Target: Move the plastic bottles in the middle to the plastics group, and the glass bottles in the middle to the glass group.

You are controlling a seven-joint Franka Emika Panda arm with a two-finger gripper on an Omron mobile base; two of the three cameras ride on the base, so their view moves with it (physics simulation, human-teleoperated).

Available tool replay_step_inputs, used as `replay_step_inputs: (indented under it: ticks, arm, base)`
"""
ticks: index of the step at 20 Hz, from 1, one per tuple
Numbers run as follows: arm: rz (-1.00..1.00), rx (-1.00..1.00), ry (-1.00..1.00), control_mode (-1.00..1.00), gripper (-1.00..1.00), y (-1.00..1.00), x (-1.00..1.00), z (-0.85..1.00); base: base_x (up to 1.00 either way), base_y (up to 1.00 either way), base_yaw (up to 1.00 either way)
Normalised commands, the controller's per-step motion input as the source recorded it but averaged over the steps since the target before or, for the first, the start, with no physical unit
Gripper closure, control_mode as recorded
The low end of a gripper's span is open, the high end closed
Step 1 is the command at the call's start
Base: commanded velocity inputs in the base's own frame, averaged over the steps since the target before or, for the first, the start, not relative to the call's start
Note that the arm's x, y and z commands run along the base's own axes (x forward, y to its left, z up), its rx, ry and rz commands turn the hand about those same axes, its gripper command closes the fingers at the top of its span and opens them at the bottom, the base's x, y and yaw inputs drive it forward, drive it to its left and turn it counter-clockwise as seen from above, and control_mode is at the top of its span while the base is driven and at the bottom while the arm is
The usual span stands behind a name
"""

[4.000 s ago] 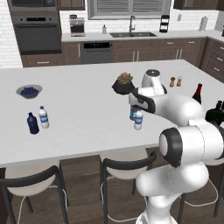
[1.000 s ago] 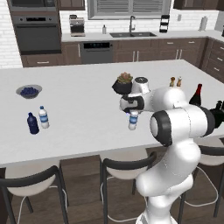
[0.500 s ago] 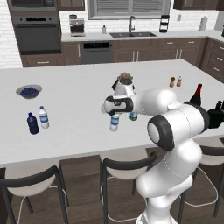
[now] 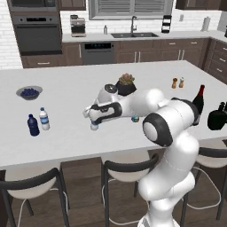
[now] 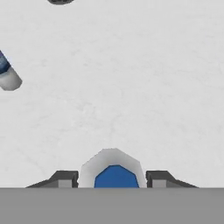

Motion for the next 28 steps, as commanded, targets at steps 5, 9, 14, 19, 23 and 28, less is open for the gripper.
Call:
replay_step_inputs:
  ticks: [5, 9, 14, 19, 23, 28]
  arm:
    - [0.15, 0.03, -0.08, -1.0, 1.0, 0.69, 0.26, 0.01]
    - [0.08, 0.01, 0.0, -1.0, 1.0, 0.54, 0.22, 0.01]
    - [0.04, 0.0, 0.0, -1.0, 1.0, 0.48, 0.23, 0.0]
    - [0.0, 0.0, 0.0, -1.0, 1.0, 0.3, 0.1, -0.05]
    - [0.0, 0.01, 0.0, -1.0, 1.0, 0.17, 0.02, -0.24]
    - [0.0, 0.05, 0.0, -1.0, 1.0, 0.14, 0.01, -0.36]
  base:
    - [0.0, 0.0, 0.0]
    - [0.0, 0.0, 0.0]
    - [0.0, 0.0, 0.0]
    - [0.0, 0.0, 0.0]
    - [0.0, 0.0, 0.0]
    - [0.0, 0.0, 0.0]
